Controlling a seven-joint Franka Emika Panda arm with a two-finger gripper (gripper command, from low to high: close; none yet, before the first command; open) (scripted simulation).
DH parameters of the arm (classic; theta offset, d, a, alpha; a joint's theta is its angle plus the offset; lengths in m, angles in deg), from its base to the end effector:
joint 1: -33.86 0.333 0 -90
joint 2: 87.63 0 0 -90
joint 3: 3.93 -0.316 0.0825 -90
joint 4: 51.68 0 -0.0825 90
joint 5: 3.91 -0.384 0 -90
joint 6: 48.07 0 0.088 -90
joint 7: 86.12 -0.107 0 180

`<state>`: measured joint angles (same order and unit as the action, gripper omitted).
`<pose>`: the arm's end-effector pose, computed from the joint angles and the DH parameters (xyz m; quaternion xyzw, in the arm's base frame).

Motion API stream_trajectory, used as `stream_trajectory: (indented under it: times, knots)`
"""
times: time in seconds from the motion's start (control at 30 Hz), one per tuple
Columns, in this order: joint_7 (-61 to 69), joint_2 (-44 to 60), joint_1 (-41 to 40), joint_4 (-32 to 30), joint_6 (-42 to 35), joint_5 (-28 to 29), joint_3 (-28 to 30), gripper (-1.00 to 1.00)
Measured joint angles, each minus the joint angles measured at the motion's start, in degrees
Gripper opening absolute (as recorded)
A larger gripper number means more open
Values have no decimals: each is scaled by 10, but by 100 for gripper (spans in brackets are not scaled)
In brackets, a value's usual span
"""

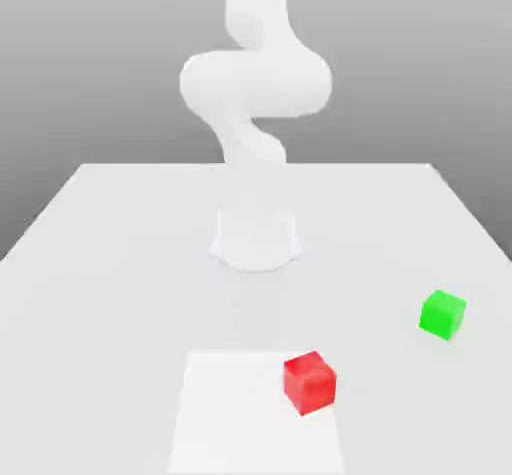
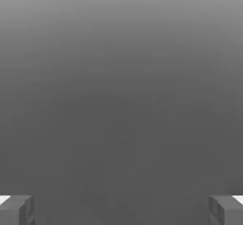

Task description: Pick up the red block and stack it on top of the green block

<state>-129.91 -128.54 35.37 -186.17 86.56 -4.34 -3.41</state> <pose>0.3804 0.0056 0.6613 -0.8714 0.3431 -0.3216 0.1396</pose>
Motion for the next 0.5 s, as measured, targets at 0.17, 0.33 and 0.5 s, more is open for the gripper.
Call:
stream_trajectory:
  times: [0.17,0.33,0.5]
  knots:
    - [46,111,30,-59,63,-11,7,0]
    - [88,215,54,-115,123,-19,7,0]
    - [124,319,73,-171,182,-18,2,0]
